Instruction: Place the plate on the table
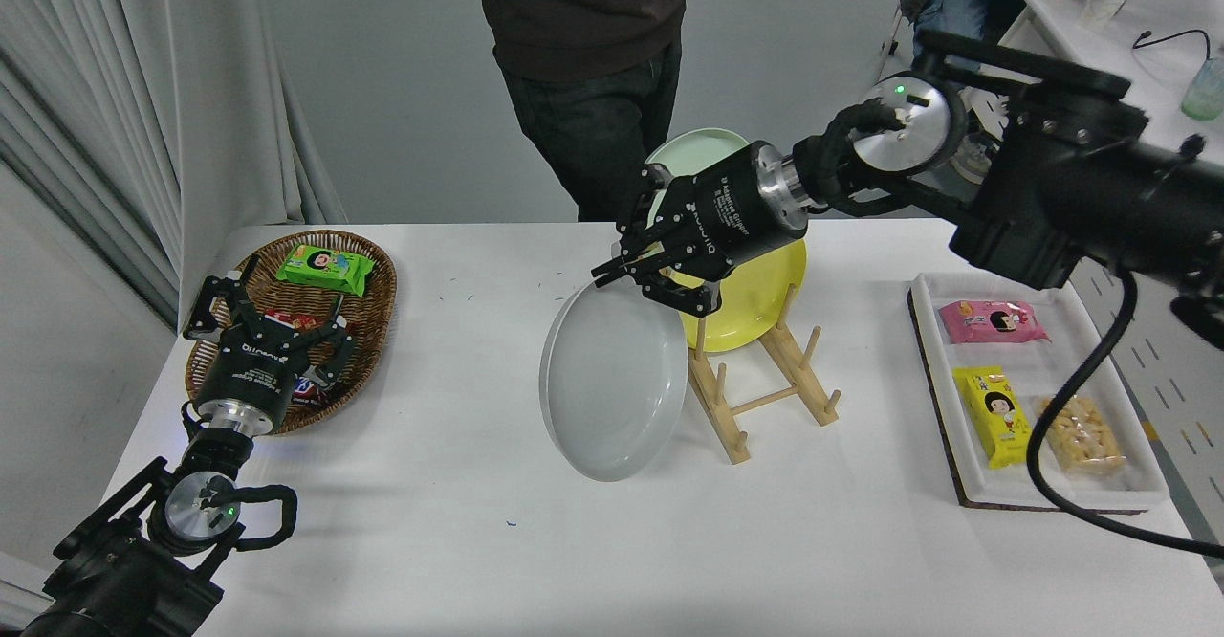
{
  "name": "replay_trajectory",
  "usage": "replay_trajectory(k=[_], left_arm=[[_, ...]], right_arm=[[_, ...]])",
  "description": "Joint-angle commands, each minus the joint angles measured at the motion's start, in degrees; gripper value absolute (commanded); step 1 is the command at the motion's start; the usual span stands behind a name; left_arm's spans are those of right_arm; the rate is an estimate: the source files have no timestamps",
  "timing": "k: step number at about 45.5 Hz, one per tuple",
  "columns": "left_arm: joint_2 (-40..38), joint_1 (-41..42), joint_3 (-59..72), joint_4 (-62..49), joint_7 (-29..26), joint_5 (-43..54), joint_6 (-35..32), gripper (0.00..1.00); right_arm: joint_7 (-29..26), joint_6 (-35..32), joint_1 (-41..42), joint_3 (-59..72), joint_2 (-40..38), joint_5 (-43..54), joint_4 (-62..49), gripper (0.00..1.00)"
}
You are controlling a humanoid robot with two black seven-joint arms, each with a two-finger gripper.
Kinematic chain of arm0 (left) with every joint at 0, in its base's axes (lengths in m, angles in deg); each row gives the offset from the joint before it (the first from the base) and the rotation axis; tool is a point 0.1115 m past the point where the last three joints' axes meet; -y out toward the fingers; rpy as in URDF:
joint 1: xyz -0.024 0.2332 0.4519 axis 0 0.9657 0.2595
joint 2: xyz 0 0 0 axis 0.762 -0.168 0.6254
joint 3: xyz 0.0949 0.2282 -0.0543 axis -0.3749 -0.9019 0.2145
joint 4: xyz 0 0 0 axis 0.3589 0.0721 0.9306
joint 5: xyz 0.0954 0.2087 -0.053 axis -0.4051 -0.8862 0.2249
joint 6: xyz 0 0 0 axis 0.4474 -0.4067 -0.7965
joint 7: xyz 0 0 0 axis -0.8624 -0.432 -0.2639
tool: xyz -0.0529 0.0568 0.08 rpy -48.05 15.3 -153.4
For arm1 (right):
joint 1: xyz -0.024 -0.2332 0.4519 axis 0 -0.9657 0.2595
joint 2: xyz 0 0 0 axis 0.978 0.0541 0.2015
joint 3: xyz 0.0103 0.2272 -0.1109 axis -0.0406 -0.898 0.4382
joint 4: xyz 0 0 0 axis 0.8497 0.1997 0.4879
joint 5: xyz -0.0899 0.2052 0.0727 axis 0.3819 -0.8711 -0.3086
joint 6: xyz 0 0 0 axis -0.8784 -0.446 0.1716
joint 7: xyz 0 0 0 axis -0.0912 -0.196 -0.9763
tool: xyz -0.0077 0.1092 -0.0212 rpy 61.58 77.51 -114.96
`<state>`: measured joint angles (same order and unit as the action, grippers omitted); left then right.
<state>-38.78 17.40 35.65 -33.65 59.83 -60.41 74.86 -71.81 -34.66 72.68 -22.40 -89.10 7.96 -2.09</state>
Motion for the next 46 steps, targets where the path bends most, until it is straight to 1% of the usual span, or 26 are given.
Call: replay_trajectory(k=[1, 9, 12, 26, 32, 35, 41, 46], left_arm=[[-0.02, 0.02, 0.04, 0.00, -0.03, 0.00, -0.05, 0.98], [-0.02, 0.02, 0.04, 0.00, 0.05, 0.00, 0.03, 0.98], [-0.02, -0.06, 0.04, 0.00, 0.05, 0.00, 0.03, 0.98], [-0.02, -0.07, 0.04, 0.00, -0.03, 0.00, -0.05, 0.98], [-0.02, 0.02, -0.04, 0.00, -0.03, 0.00, 0.03, 0.98], [-0.02, -0.07, 0.04, 0.00, -0.03, 0.00, 0.03, 0.98], [-0.02, 0.02, 0.04, 0.00, -0.03, 0.00, 0.03, 0.98], [-0.02, -0.06, 0.04, 0.00, 0.05, 0.00, -0.05, 0.98]], right_arm=[[-2.30, 7.76, -3.77, -5.44, 4.86, 6.31, -2.08, 0.00], [-2.30, 15.40, -5.18, -5.44, 7.50, 6.49, -2.26, 0.00], [-2.30, 17.25, -5.79, -5.44, 7.85, 6.49, -2.34, 0.00], [-2.30, 18.93, -10.19, -5.52, 8.38, 8.77, -2.43, 0.00], [-2.30, 19.72, -12.30, -6.84, 10.32, 9.03, -6.47, 0.00], [-2.30, 21.73, -12.48, -6.93, 10.32, 9.74, -9.19, 0.00], [-2.30, 27.97, -12.30, -6.93, 10.32, 10.26, -12.27, 0.00], [-2.30, 29.91, -12.13, -6.93, 10.32, 10.88, -14.29, 0.00]])
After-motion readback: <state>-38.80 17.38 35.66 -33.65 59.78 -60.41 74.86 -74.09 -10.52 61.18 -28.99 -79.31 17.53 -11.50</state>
